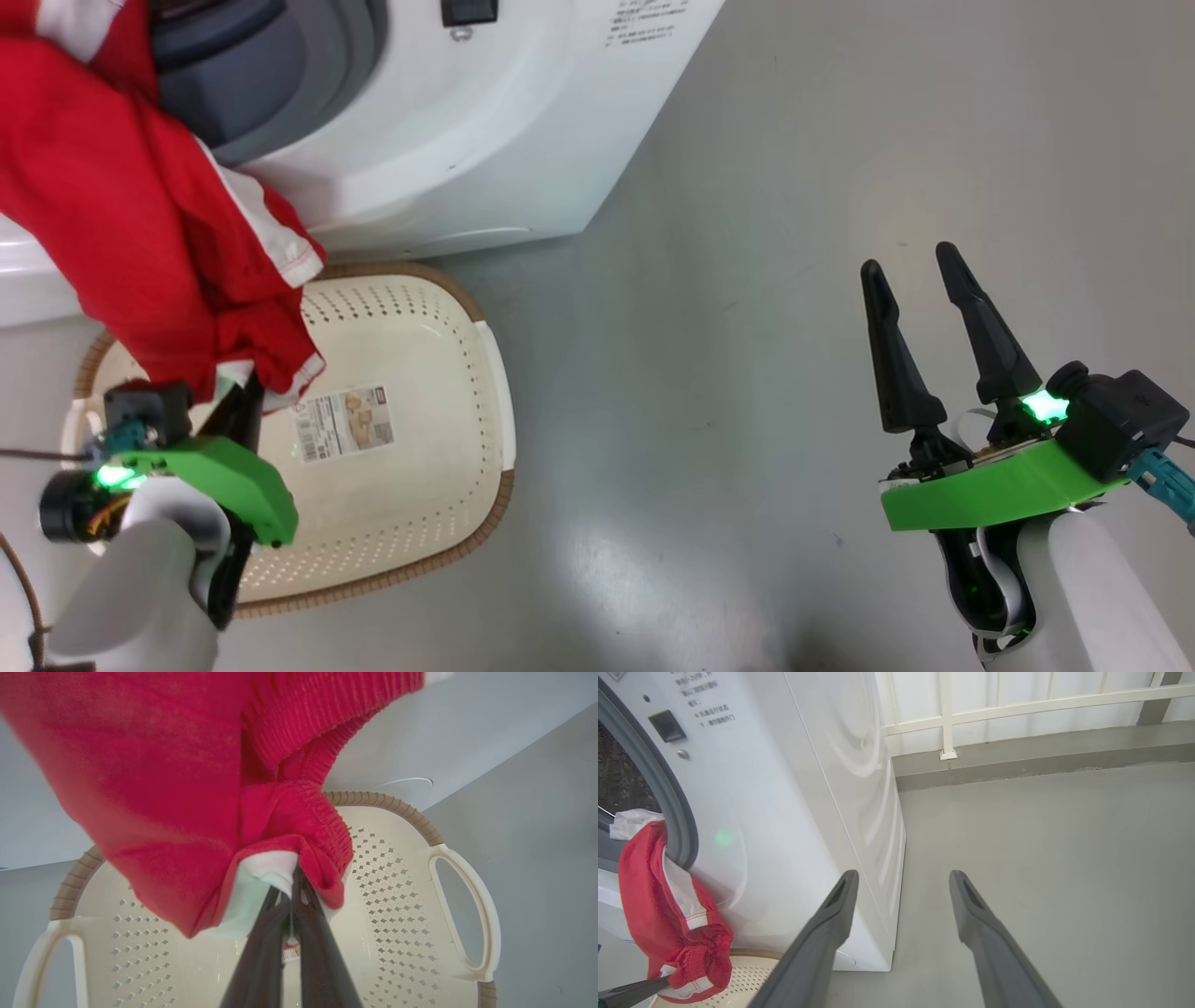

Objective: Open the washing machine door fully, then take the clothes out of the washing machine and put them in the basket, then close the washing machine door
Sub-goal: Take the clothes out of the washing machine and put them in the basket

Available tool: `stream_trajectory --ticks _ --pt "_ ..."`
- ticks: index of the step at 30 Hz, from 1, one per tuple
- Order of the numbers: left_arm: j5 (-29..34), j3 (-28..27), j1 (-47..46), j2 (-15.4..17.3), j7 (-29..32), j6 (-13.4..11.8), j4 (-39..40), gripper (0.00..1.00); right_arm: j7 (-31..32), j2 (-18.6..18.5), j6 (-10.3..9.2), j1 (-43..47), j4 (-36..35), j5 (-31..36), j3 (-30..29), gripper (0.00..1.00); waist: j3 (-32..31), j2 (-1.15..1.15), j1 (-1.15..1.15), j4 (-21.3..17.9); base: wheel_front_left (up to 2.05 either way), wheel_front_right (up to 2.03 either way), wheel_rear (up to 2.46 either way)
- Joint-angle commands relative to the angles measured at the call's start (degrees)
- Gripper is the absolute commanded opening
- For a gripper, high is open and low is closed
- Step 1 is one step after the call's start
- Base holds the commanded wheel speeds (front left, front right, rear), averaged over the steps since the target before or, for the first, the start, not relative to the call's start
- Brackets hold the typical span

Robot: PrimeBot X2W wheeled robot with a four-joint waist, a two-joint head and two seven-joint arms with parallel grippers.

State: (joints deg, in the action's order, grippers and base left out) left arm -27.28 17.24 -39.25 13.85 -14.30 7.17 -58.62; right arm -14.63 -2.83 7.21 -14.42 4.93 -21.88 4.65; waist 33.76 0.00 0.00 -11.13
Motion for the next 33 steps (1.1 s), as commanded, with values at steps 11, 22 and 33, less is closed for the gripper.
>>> stream_trajectory --ticks 11,22,33 --pt "-4.4 2.61 -6.26 3.22 -0.7 0.31 -5.31 0.75 -0.37 -0.05 0.28 -1.48 -1.39 -0.61 1.72 1.0 2.59 0.0 0.0 -0.32 0.0 0.0 0.0" --pt "-6.6 4.68 -6.47 3.46 -0.7 0.32 -4.69 1.0 -0.37 -0.05 0.28 -1.54 -1.12 -0.35 1.68 1.0 1.82 0.0 0.0 0.33 0.0 0.0 0.0" --pt "-6.97 1.68 -4.29 3.76 -0.7 0.32 2.25 1.0 -0.37 -0.05 0.28 -1.4 -1.01 0.24 1.16 1.0 0.87 0.0 0.0 1.4 0.0 0.0 0.0"
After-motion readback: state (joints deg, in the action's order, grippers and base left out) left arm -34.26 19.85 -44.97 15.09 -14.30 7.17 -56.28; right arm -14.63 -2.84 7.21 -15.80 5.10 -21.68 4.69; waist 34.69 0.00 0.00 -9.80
